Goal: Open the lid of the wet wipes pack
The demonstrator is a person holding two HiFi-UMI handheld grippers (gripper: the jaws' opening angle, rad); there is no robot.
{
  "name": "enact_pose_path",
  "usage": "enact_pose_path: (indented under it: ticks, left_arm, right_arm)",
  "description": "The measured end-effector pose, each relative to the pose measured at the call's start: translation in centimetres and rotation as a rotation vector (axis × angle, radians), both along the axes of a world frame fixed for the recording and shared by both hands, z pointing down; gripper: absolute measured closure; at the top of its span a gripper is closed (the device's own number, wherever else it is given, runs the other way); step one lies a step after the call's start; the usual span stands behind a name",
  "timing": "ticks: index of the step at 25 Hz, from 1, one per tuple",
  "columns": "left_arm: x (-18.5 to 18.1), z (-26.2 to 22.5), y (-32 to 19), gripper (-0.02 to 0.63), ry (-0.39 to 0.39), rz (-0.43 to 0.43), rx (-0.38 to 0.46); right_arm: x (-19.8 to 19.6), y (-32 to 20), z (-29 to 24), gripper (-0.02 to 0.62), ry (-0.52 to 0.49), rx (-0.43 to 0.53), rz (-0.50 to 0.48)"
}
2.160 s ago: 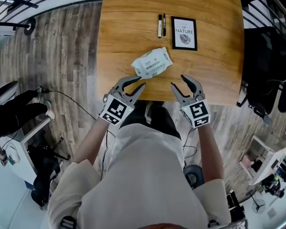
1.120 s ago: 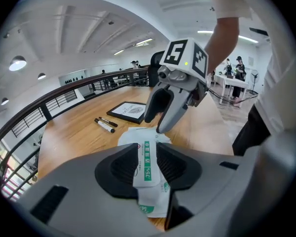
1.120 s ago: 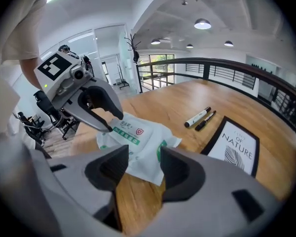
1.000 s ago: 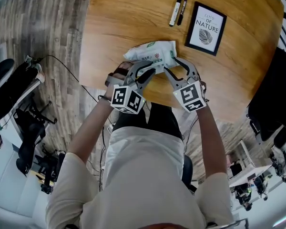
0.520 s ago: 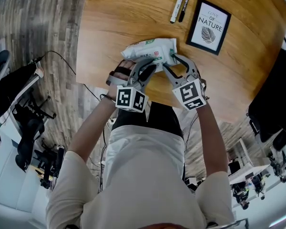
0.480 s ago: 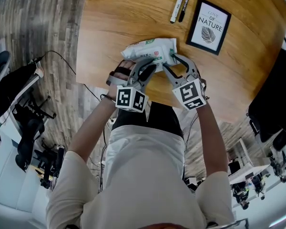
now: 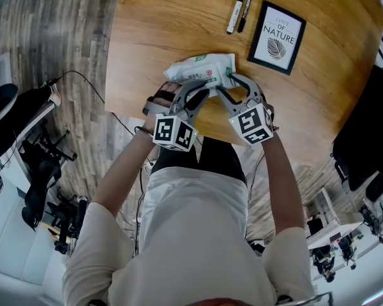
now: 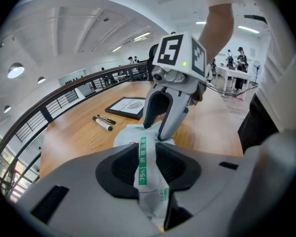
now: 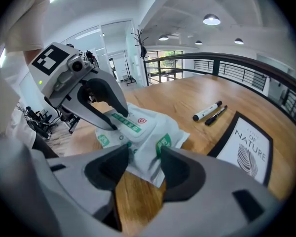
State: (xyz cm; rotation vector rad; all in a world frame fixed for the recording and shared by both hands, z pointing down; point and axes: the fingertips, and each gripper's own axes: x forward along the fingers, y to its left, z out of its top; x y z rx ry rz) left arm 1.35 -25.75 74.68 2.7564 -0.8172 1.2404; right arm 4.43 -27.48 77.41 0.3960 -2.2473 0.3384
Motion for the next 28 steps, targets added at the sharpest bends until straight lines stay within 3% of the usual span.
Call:
enact_pose_path:
  ticks: [5,10,20,28]
  left_arm:
    - [0.0,-1.2,-0.2,0.54,0.038,-0.023,-0.008]
    - [-0.7,-3.0,-1.3,0.534,0.067,-0.054,0.006]
    - [-4.9,-3.8,-6.5,0.557,-0.002,-0.153,0.085]
    - [-6.8,-1.7,-8.8,0.54,-0.024,-0.215,0.061]
  right_arm:
    - [0.0,0.0,0.1,0.402,0.008,0.001,-0.002]
    - [0.1,0.0,0.1,0.4,0.013,-0.011,-0.002]
    - [0.1,0.0,0.1,0.4,0.011,-0.021,-0.001]
    - [0.0,-0.1,0.0,0.4,0.001,-0.023,-0.004]
